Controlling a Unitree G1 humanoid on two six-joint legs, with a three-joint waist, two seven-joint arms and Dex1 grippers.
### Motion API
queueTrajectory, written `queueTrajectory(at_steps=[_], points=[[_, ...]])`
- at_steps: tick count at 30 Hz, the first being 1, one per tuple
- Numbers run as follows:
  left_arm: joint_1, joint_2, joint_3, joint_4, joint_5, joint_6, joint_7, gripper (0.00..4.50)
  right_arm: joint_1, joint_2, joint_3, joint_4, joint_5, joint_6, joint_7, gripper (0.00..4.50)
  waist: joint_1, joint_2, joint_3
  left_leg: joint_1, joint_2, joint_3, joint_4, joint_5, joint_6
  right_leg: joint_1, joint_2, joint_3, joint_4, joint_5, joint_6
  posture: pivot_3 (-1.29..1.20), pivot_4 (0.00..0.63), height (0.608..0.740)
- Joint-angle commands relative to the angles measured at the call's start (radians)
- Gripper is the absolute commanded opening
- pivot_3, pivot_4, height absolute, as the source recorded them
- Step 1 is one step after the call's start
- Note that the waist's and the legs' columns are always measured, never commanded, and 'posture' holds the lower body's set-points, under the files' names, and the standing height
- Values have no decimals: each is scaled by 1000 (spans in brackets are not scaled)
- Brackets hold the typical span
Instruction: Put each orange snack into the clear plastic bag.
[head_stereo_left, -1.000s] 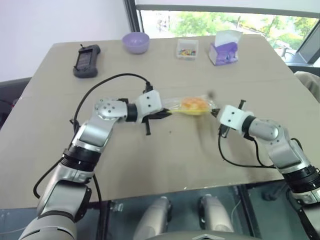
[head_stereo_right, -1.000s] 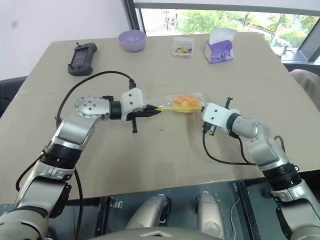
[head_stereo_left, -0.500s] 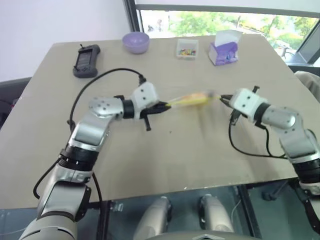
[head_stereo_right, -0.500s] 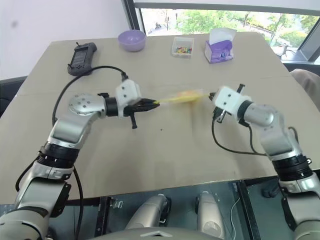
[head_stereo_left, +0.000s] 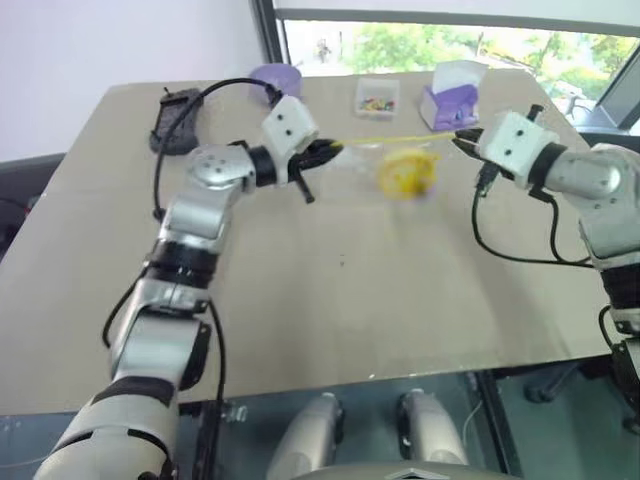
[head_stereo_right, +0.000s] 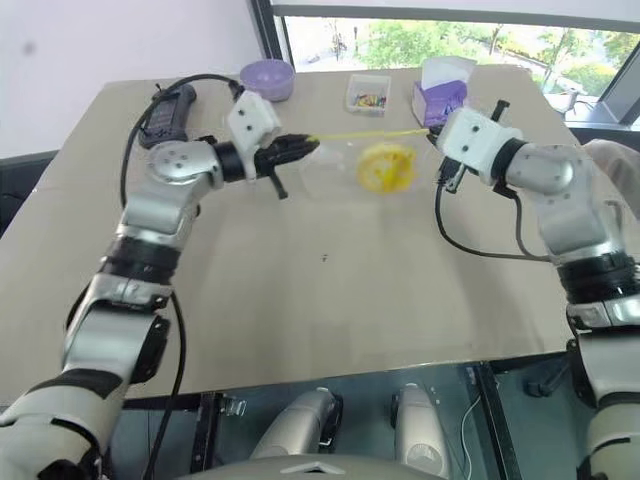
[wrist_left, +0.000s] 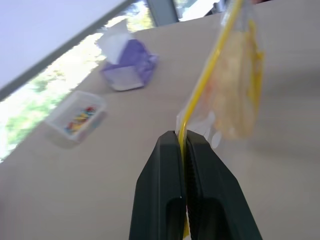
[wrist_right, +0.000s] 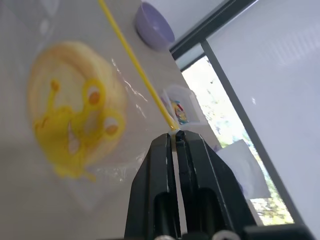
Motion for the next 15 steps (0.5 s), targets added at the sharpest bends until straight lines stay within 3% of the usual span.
queueTrajectory(at_steps=[1,4,8,10,11,13,15], points=[[72,48,48,-2,52,-134,46,0,93,-42,-65,-40,16,26,11,46,-6,0,-1,-2,0,1,-1,0,0,-3,0,1,0,0,0,0,150,740],[214,53,12,-85,82,-207,28,0,245,-36,-44,-152,49,69,67,46,-12,0,-1,-2,0,2,-2,0,0,-4,0,2,-3,0,0,0,150,740],[416,59,-29,-258,80,-164,-15,0,411,-10,-20,-284,73,152,98,46,-22,0,-1,-10,0,1,0,-1,1,-11,-1,2,-1,0,0,0,150,740],[480,65,-21,-352,43,-91,-42,669,448,1,-29,-329,95,189,108,665,-21,1,0,-13,0,1,3,-1,1,-14,0,2,2,1,0,0,150,740],[512,75,-5,-403,1,-36,-64,1191,467,-3,-38,-347,116,207,124,1197,-20,1,0,-13,0,1,5,0,1,-14,0,2,3,5,0,0,150,740],[570,117,39,-486,-79,66,-111,1452,507,-34,-72,-379,155,239,165,1464,-18,1,0,-8,1,1,5,1,0,-7,2,2,1,9,-1,0,150,740],[624,156,97,-556,-161,156,-142,2180,542,-53,-130,-410,214,274,192,2253,-18,2,0,4,2,1,3,-2,5,4,2,2,0,9,-1,0,150,740]])
